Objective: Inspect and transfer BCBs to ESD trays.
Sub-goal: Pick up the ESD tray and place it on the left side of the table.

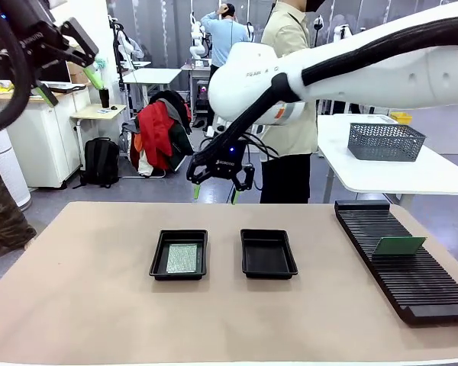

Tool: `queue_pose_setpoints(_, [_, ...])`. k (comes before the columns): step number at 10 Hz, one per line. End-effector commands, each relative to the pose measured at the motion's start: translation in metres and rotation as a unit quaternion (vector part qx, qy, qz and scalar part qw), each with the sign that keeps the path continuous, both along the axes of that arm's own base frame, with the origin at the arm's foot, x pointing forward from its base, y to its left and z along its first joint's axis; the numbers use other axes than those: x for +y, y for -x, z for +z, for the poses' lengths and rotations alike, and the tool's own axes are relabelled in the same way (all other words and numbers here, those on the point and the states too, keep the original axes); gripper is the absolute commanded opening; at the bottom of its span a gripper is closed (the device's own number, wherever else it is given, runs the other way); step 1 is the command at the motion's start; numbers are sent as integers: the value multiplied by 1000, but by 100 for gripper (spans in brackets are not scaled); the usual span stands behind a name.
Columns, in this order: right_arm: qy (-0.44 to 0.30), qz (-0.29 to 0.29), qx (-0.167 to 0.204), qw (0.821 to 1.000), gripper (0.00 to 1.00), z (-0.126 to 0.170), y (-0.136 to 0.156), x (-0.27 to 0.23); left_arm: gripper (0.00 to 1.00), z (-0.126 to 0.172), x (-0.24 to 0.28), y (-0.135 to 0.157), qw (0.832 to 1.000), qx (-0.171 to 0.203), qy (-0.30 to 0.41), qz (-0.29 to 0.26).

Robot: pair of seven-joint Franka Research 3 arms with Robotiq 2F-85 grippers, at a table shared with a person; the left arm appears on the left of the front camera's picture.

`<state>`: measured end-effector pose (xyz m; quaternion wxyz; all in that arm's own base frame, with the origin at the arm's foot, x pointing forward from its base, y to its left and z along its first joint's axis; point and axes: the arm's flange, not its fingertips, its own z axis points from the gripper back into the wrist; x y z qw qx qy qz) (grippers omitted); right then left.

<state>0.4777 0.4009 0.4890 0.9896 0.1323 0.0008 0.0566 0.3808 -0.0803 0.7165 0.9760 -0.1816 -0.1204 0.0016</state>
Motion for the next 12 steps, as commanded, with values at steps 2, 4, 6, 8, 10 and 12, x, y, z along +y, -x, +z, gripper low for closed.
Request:
queue_pose_setpoints(2, [-86, 6, -9, 996, 100, -9, 24, -52, 100, -42, -21, -14, 997, -13, -15, 71])
queue_pose_setpoints(4, [-137, 0, -13, 991, 100, -11, 30, -76, 100, -76, -39, -28, 996, -19, -16, 86])
queue_pose_setpoints(6, [-161, -5, -16, 987, 100, -15, 34, -91, 100, -109, -54, -41, 996, -16, -26, 88])
queue_pose_setpoints(8, [-189, -9, -14, 982, 100, -22, 37, -104, 100, -142, -69, -57, 997, 7, -35, 64])
queue_pose_setpoints(10, [-208, -16, -23, 978, 100, -27, 41, -111, 100, -170, -81, -72, 996, 18, -54, 63])
queue_pose_setpoints(12, [-232, -18, -25, 972, 100, -33, 40, -115, 100, -199, -92, -82, 996, 39, -52, 55])
